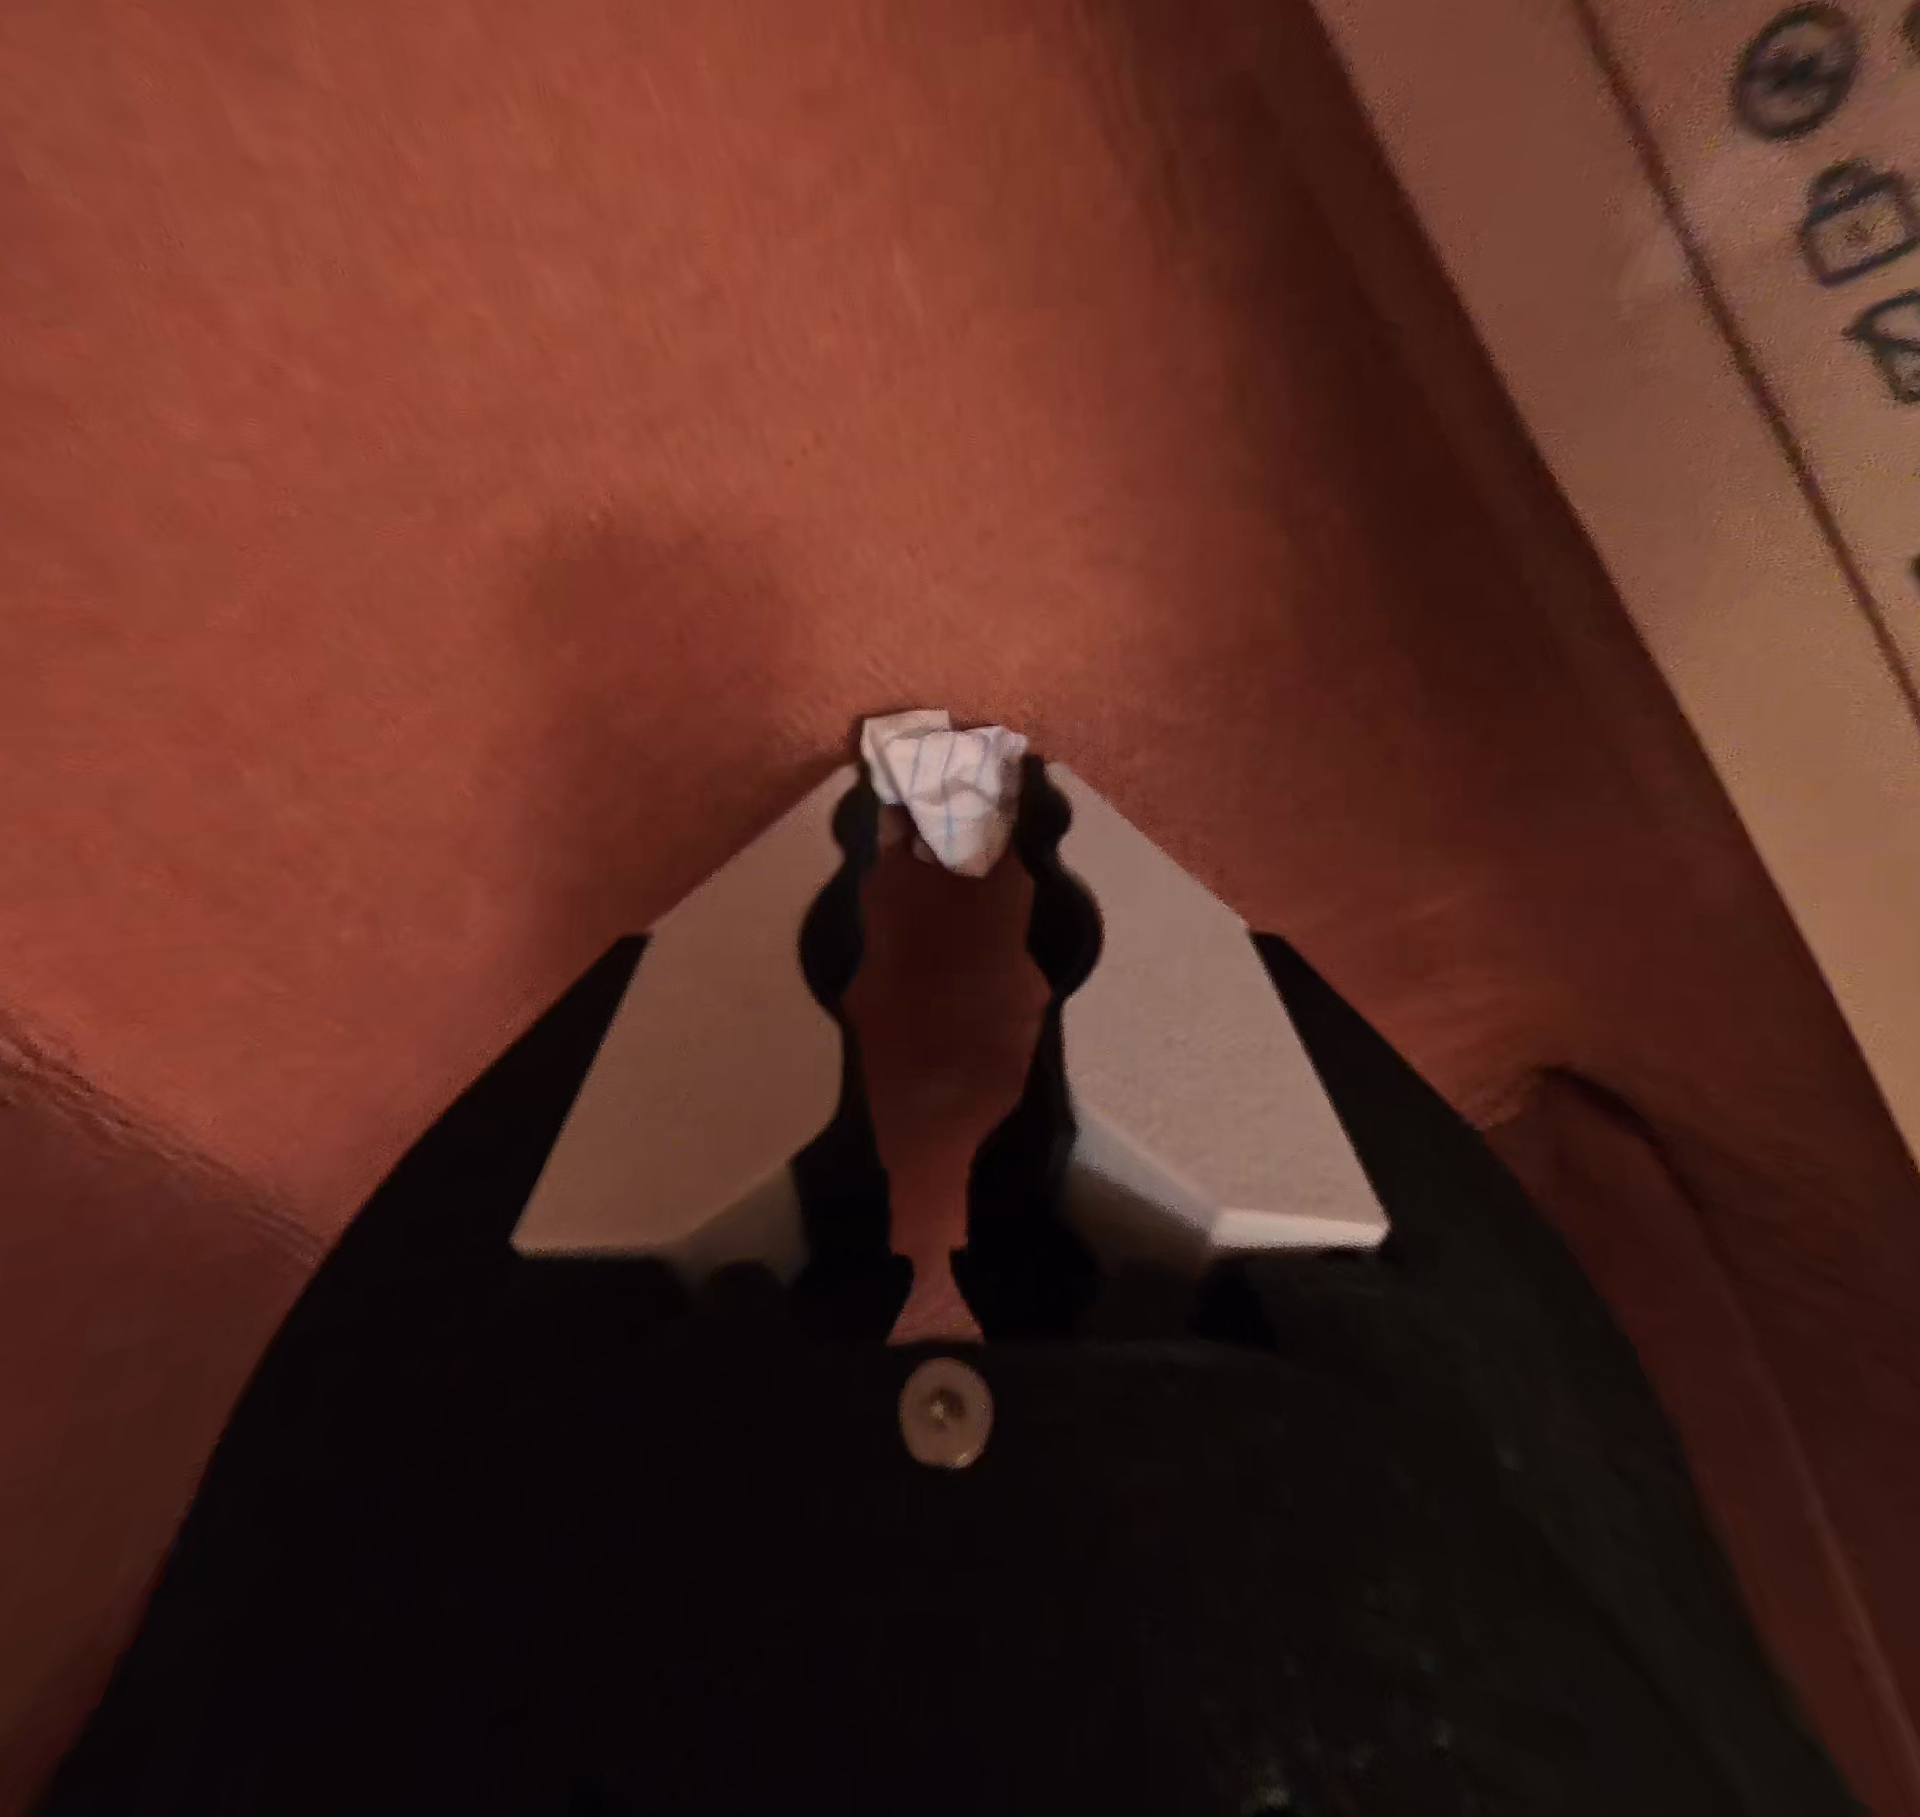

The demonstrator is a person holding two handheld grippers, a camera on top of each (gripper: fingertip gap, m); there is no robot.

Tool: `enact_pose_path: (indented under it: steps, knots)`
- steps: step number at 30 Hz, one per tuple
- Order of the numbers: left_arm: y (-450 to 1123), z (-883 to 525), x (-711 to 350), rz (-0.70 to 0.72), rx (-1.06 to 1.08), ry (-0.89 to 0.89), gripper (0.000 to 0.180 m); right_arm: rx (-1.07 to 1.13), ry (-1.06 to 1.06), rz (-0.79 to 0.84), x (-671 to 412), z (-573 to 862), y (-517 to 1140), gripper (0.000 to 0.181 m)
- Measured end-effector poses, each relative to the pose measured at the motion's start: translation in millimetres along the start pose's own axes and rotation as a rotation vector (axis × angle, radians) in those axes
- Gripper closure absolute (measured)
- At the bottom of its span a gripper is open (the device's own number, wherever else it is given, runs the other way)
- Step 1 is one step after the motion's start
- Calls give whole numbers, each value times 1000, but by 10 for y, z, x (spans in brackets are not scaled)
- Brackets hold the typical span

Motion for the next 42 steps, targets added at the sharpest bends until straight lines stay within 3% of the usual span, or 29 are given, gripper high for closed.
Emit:
enact_pose_path:
  steps: [5, 8, 11, 16, 18, 22, 26, 28, 34, 38, 42]
  knots:
    - [-2, -2, 26, -9, 41, -11, 155, -127, 108, 34, -16, -105, -141, 165]
    - [20, 52, -55, 32, 85, 87, 155, -207, 40, 266, -443, -513, -893, 169]
    - [128, 210, -196, 83, 147, 268, 155, -324, -39, 637, -925, -1461, -2099, 169]
    - [62, 747, -439, 234, 323, 549, 152, -885, 237, 1113, -1160, -3245, -3205, 169]
    - [-130, 937, -453, 314, 342, 679, 147, -1062, 346, 1160, -1107, -3780, -3289, 169]
    - [-751, 1105, -272, 460, 415, 838, 145, -1133, 415, 1213, -937, -4644, -3392, 170]
    - [-1442, 1113, 154, 585, 432, 1029, 146, -1106, 367, 1112, -820, -5533, -3415, 169]
    - [-1773, 1040, 408, 613, 465, 1100, 158, -1054, 381, 1087, -750, -5921, -3403, 169]
    - [-2627, 824, 1145, 643, 600, 1151, 166, -906, 409, 1076, -536, -7118, -3309, 167]
    - [-3070, 718, 1381, 493, 762, 874, 168, -590, 444, 1267, -82, -7702, -3526, 149]
    - [-3407, 740, 1609, 192, 1085, 335, 170, 61, 90, 1233, 108, -8527, -3719, 134]
Point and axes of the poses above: each gripper's, where its closed fingertips meet, y out along the fingers, x out of its underside, z = x × y across the jaws, the point moved 8 cm from there along -y, back along the fingers, and after that the axes turned 6 degrees about -x, right-handed, at the moved point
